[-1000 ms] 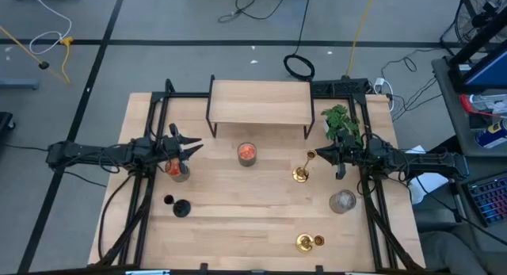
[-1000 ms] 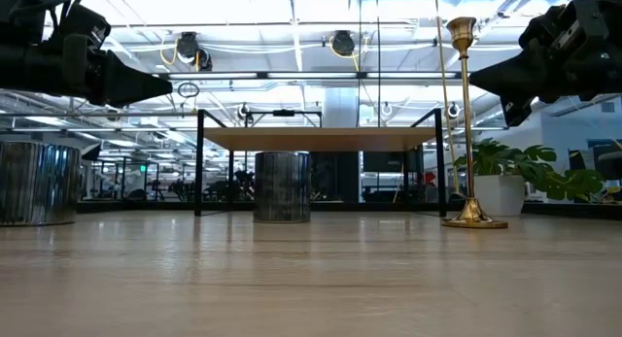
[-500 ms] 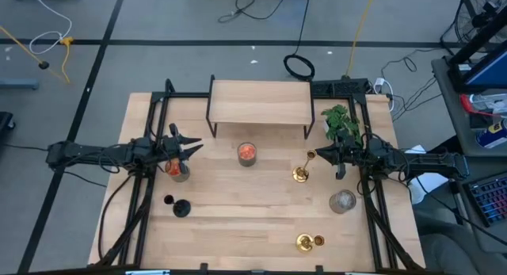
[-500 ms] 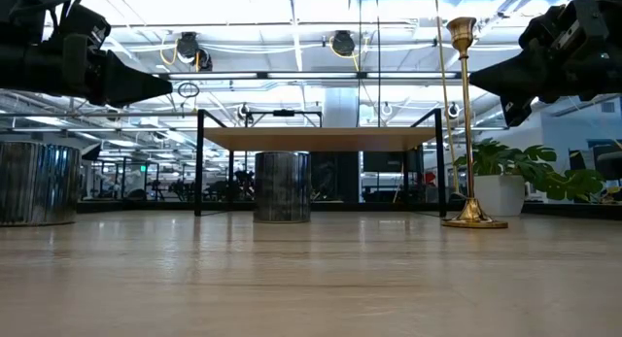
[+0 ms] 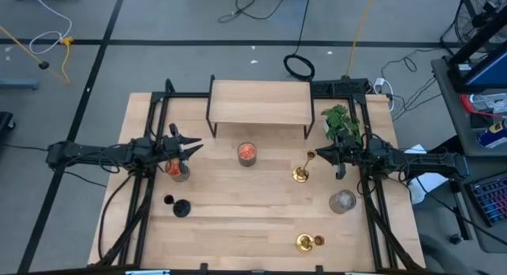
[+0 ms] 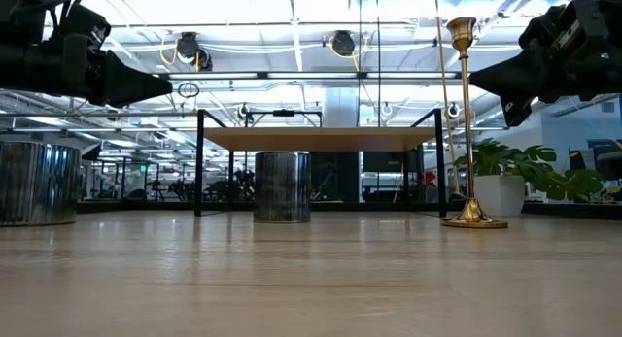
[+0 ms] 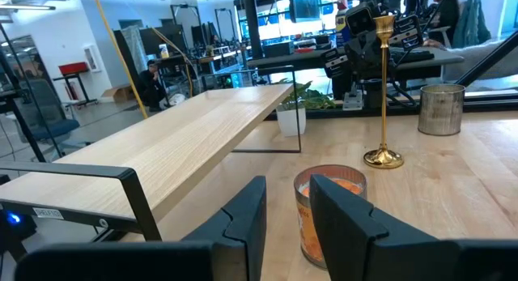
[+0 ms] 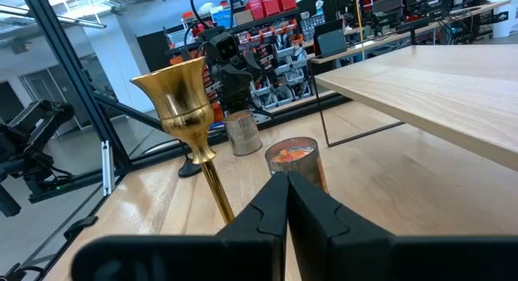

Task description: Pick & Place candle stick holders

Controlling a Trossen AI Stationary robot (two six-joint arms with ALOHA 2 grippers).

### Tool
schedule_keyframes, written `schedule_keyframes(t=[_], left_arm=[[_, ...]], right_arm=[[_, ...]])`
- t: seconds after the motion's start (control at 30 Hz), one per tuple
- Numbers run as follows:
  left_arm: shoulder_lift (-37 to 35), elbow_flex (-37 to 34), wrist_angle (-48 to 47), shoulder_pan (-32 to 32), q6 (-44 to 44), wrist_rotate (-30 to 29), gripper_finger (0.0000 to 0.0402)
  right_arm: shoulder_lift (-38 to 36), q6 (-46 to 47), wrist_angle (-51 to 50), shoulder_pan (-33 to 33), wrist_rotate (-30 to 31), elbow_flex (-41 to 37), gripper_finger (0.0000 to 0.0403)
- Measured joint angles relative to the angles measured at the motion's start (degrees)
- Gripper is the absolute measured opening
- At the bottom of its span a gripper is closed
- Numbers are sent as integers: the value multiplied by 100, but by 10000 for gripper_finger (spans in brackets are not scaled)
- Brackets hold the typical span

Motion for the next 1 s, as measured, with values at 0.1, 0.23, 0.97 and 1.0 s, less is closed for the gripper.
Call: schedule_keyframes(t=[0.1, 0.23, 0.97, 1.0], left_arm=[[0, 1, 0, -1, 0, 0, 104], [0, 0, 0, 1, 0, 0, 104], [1, -1, 2, 1, 0, 0, 104], [0, -1, 0, 1, 0, 0, 104]], right_arm=[[-1, 0, -2, -2, -1, 0, 9], [-2, 0, -2, -2, -2, 0, 9], [-2, 0, 75, -2, 0, -2, 9], [-2, 0, 69, 0, 0, -2, 9]])
